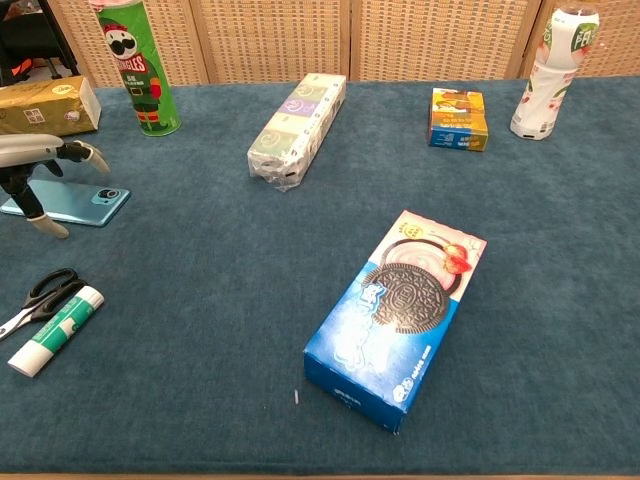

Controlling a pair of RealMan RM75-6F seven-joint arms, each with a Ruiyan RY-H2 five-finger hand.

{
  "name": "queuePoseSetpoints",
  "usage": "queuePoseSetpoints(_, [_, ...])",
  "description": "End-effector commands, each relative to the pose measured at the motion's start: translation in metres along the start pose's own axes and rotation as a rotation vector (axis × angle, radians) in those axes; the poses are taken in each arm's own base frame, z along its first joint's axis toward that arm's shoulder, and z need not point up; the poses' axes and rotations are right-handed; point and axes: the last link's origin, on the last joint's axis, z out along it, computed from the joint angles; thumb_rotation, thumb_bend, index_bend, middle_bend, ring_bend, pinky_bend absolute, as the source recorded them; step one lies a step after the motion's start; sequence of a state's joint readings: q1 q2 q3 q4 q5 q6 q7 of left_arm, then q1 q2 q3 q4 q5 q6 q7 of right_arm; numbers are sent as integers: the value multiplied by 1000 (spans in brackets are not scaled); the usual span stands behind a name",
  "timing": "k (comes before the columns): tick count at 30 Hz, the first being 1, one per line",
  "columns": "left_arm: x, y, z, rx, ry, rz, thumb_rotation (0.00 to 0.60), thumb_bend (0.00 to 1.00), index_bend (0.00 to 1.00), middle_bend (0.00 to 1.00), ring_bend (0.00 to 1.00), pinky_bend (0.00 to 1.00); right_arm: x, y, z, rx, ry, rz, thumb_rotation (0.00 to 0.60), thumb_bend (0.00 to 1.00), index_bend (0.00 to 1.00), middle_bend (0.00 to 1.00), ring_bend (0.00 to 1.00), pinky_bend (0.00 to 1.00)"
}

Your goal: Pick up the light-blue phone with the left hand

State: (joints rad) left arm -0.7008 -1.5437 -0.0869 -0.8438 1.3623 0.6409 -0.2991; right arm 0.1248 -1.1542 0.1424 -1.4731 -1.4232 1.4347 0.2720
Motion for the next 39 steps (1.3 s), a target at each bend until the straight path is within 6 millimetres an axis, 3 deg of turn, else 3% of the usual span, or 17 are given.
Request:
queuePoseSetpoints(1, [-1, 1, 0, -3, 13, 4, 600, 0, 299, 184, 168, 277, 0, 0, 0, -1, -1, 0, 600, 0, 0, 0, 0, 0])
queuePoseSetpoints(6, [-6, -1, 0, 1, 30, 26, 600, 0, 423, 293, 248, 348, -1, 0, 0, 0, -5, -2, 600, 0, 0, 0, 0, 0])
queuePoseSetpoints(11, [-12, -3, -3, 9, 56, 32, 600, 21, 478, 332, 285, 381, -1, -1, 0, 1, -5, -1, 600, 0, 0, 0, 0, 0])
queuePoseSetpoints(13, [-13, -4, -4, 11, 55, 26, 600, 72, 488, 338, 292, 387, -1, -1, 0, 2, -5, -1, 600, 0, 0, 0, 0, 0])
queuePoseSetpoints(19, [-13, -5, -11, -24, 55, 61, 600, 412, 492, 341, 294, 390, 0, -1, -1, 3, -5, 1, 600, 0, 0, 0, 0, 0])
queuePoseSetpoints(22, [-10, -6, -15, -43, 47, 80, 600, 503, 492, 341, 294, 390, 0, -1, -1, 3, -5, 1, 600, 0, 0, 0, 0, 0])
queuePoseSetpoints(31, [8, -9, -29, -79, 31, 163, 600, 674, 492, 342, 294, 390, -1, -1, -1, 5, -10, 0, 600, 0, 0, 0, 0, 0])
queuePoseSetpoints(39, [15, -5, -26, -74, 43, 214, 600, 708, 491, 343, 294, 390, -1, -2, -1, 8, -12, 1, 600, 0, 0, 0, 0, 0])
